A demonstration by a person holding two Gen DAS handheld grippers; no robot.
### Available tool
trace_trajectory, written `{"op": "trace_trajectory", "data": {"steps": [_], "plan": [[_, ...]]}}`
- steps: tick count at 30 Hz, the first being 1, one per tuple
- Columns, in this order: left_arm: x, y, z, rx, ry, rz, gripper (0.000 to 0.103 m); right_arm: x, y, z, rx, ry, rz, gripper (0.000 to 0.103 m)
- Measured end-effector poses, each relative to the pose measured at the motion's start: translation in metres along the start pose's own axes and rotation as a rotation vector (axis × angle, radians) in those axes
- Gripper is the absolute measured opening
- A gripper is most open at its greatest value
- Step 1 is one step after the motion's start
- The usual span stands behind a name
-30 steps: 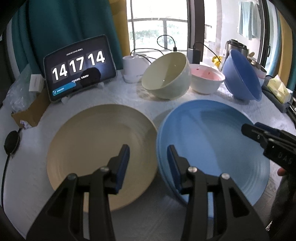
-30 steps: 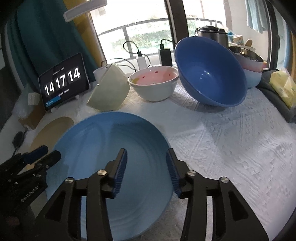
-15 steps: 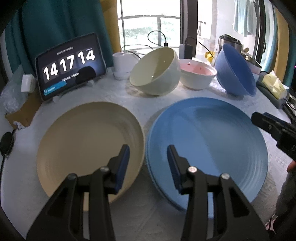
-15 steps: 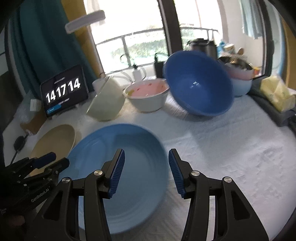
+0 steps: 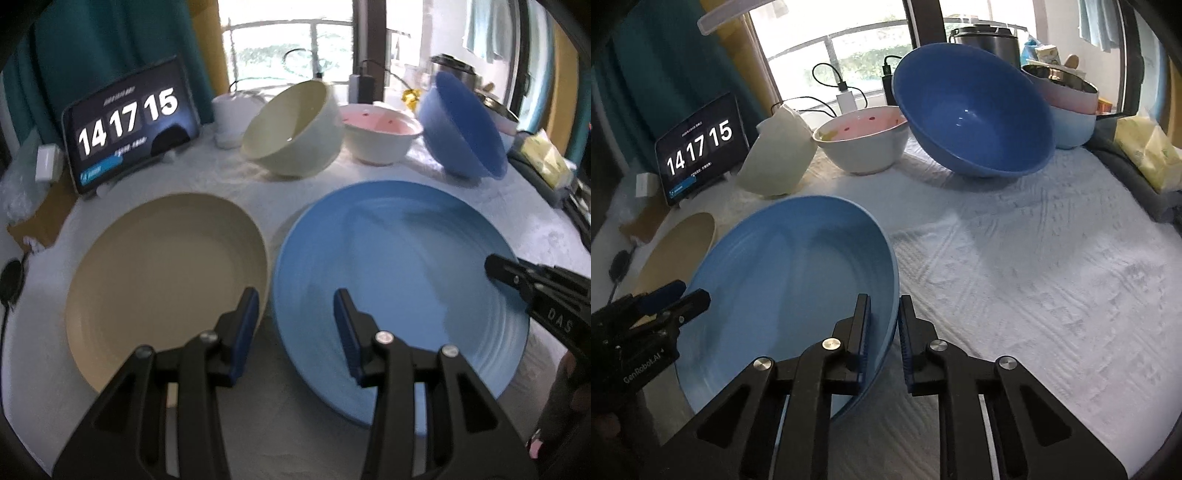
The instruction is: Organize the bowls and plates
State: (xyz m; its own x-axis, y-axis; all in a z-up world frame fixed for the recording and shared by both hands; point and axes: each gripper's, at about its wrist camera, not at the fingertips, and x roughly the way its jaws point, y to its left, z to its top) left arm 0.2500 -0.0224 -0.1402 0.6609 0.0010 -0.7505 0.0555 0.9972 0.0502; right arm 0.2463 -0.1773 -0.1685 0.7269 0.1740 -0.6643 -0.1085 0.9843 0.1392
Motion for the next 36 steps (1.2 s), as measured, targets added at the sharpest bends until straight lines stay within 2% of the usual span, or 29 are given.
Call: {"op": "trace_trajectory", "data": {"steps": [6,9,15,17,19,21,26,32,34,36], "plan": [[-0.001,-0.024,0.0,0.044,0.015,-0.062,0.044,-0.012,-0.023,-0.004,0.039,-0.011,-0.037,0.012],[0.0,-0.033,0.001,0.059,0.012,-0.064,0.045,-0.016,-0.03,-0.006,0.041,-0.011,-0.043,0.012],[-0.004,-0.029,0.002,0.024,0.007,-0.055,0.045,-0.02,-0.026,-0.006,0.026,-0.021,-0.075,0.013],[-0.008,-0.024,0.003,0.007,-0.004,-0.05,0.045,-0.023,-0.025,-0.005,0.022,-0.026,-0.083,0.016],[-0.014,-0.018,0.004,-0.011,-0.023,-0.047,0.045,-0.03,-0.026,-0.003,0.023,-0.047,-0.094,0.033],[-0.019,-0.013,0.006,-0.02,-0.041,-0.044,0.045,-0.035,-0.025,-0.001,0.024,-0.063,-0.102,0.037],[-0.035,0.0,0.009,-0.049,-0.101,-0.043,0.045,-0.049,-0.016,0.007,0.004,-0.107,-0.128,0.04],[-0.051,0.02,0.011,-0.083,-0.156,-0.047,0.047,-0.055,0.007,0.015,-0.045,-0.131,-0.117,0.045],[-0.053,0.029,0.01,-0.097,-0.164,-0.042,0.049,-0.053,0.018,0.018,-0.061,-0.129,-0.109,0.045],[-0.055,0.036,0.009,-0.111,-0.172,-0.037,0.056,-0.051,0.028,0.02,-0.076,-0.127,-0.1,0.045]]}}
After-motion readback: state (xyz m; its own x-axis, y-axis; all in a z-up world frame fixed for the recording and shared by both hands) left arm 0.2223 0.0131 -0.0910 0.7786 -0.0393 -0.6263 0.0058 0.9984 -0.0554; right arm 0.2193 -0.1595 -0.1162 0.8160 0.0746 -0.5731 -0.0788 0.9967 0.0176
